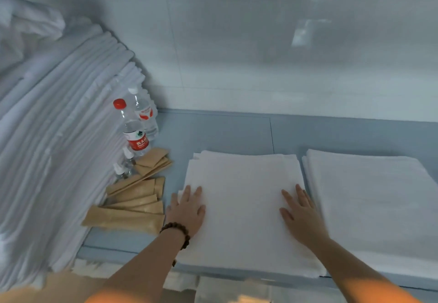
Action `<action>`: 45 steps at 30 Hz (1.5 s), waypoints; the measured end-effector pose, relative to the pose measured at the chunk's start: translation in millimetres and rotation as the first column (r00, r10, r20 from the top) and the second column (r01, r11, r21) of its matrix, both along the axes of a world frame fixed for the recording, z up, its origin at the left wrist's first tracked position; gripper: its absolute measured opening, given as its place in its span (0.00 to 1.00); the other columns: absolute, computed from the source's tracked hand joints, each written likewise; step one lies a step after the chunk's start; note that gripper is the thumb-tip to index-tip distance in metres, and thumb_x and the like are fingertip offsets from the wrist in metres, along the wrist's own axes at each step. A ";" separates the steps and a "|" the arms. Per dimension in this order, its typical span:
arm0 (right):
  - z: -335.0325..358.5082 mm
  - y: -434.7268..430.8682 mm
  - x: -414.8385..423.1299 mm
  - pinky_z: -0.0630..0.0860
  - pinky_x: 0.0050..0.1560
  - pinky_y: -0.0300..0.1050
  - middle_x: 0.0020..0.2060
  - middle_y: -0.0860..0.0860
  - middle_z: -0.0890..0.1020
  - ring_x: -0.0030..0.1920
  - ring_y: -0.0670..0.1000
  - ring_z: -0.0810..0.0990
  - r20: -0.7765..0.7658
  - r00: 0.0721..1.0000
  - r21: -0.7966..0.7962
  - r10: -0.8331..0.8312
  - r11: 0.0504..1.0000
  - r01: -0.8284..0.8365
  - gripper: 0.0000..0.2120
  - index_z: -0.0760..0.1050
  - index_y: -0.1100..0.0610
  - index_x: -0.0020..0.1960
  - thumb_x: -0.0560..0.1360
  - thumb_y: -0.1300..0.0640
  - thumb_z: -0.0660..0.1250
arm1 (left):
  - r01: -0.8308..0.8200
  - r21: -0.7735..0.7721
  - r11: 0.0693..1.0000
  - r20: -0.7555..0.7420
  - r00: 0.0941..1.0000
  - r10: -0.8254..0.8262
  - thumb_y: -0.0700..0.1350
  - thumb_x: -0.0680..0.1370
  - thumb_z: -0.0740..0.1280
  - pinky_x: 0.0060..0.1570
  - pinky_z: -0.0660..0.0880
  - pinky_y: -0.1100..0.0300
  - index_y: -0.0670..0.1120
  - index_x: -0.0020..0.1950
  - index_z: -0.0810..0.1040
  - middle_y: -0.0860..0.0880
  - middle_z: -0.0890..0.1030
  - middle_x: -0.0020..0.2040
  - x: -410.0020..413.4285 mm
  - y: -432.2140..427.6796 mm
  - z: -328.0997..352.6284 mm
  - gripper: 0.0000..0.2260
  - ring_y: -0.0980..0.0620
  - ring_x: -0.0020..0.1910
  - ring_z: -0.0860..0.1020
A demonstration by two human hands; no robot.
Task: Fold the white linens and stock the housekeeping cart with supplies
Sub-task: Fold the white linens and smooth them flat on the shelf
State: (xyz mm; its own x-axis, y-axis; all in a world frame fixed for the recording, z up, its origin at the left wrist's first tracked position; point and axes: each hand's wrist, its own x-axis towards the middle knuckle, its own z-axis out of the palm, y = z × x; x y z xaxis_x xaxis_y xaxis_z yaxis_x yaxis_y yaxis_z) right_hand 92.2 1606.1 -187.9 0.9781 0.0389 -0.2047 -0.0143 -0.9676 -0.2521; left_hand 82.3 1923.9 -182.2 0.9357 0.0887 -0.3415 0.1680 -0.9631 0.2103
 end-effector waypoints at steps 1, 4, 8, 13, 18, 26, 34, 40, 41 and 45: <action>-0.8 2.9 -1.3 0.48 0.75 0.48 0.78 0.51 0.42 0.77 0.54 0.45 -0.001 1.000 0.007 -0.031 1.000 0.031 0.27 0.48 0.43 0.77 0.81 0.44 0.52 | 0.009 -0.008 1.000 -0.001 1.000 -0.009 0.57 0.82 0.49 0.73 0.55 0.41 0.57 0.78 0.44 0.51 0.45 0.79 2.5 3.7 -2.0 0.26 0.37 0.76 0.49; -1.6 8.3 -6.3 0.51 0.75 0.50 0.78 0.50 0.44 0.76 0.57 0.50 -0.009 0.994 0.033 -0.109 0.993 0.110 0.27 0.47 0.41 0.77 0.81 0.43 0.53 | 0.038 0.013 0.999 0.033 0.999 -0.038 0.58 0.81 0.50 0.69 0.61 0.43 0.57 0.78 0.46 0.49 0.49 0.79 11.0 8.1 -7.0 0.26 0.38 0.74 0.57; -0.2 12.0 -6.9 0.56 0.73 0.52 0.78 0.47 0.45 0.75 0.57 0.56 -0.022 0.986 0.005 -0.166 0.986 0.166 0.27 0.47 0.38 0.76 0.80 0.40 0.52 | 0.063 -0.031 0.998 0.082 0.995 -0.061 0.55 0.80 0.54 0.66 0.66 0.47 0.56 0.77 0.54 0.44 0.57 0.74 23.2 8.0 -13.9 0.25 0.41 0.68 0.65; 0.8 12.6 -5.3 0.64 0.69 0.56 0.77 0.42 0.48 0.73 0.59 0.59 -0.050 0.976 0.039 -0.213 0.976 0.215 0.28 0.51 0.35 0.75 0.78 0.39 0.56 | 0.025 -0.205 0.978 0.095 0.995 -0.006 0.55 0.79 0.61 0.63 0.68 0.52 0.57 0.74 0.63 0.46 0.59 0.70 33.9 16.8 -16.6 0.23 0.40 0.60 0.73; -0.7 6.4 -5.9 0.64 0.69 0.50 0.75 0.44 0.55 0.71 0.56 0.61 -0.018 0.977 0.109 -0.212 0.971 0.213 0.29 0.57 0.37 0.74 0.75 0.39 0.62 | 0.042 -0.278 0.960 0.123 0.992 -0.007 0.52 0.79 0.64 0.65 0.66 0.55 0.56 0.73 0.66 0.45 0.60 0.69 32.0 19.1 -16.2 0.22 0.42 0.61 0.72; -1.0 5.7 -13.6 0.67 0.65 0.51 0.73 0.39 0.56 0.69 0.55 0.62 0.021 0.978 0.140 -0.208 0.969 0.204 0.26 0.60 0.34 0.72 0.76 0.40 0.62 | 0.006 -0.339 0.941 0.170 0.984 0.055 0.47 0.78 0.66 0.57 0.70 0.59 0.52 0.71 0.70 0.47 0.62 0.66 26.3 16.2 -7.4 0.21 0.47 0.55 0.74; 21.4 25.1 -15.3 0.69 0.61 0.44 0.74 0.41 0.59 0.65 0.53 0.65 0.185 0.961 0.143 -0.204 0.973 0.179 0.19 0.71 0.44 0.68 0.78 0.58 0.61 | -0.027 -0.319 0.947 0.324 0.936 0.136 0.37 0.79 0.61 0.63 0.68 0.54 0.44 0.64 0.78 0.45 0.67 0.71 15.6 -3.3 10.3 0.14 0.44 0.63 0.72; 74.4 15.6 -5.8 0.74 0.56 0.46 0.75 0.40 0.58 0.65 0.52 0.63 0.310 0.925 0.154 -0.219 0.972 0.178 0.18 0.72 0.46 0.67 0.79 0.58 0.60 | 0.089 -0.256 0.963 0.493 0.869 0.051 0.38 0.79 0.61 0.60 0.71 0.48 0.43 0.62 0.78 0.44 0.69 0.70 28.9 -21.2 57.3 0.13 0.42 0.61 0.72; 85.8 7.8 -4.3 0.75 0.56 0.47 0.74 0.39 0.58 0.65 0.52 0.63 0.338 0.911 0.161 -0.235 0.968 0.190 0.18 0.73 0.46 0.67 0.79 0.58 0.60 | 0.111 -0.256 0.960 0.520 0.853 0.041 0.38 0.79 0.61 0.59 0.71 0.48 0.43 0.62 0.78 0.44 0.69 0.70 33.1 -28.4 67.8 0.13 0.41 0.61 0.72; 121.8 -46.1 -0.9 0.75 0.55 0.48 0.74 0.41 0.60 0.65 0.54 0.64 0.421 0.868 0.166 -0.264 0.963 0.212 0.18 0.74 0.47 0.67 0.78 0.58 0.62 | 0.219 -0.239 0.946 0.628 0.778 -0.021 0.37 0.78 0.62 0.55 0.73 0.47 0.43 0.61 0.79 0.43 0.70 0.69 48.0 -77.8 108.5 0.13 0.40 0.59 0.72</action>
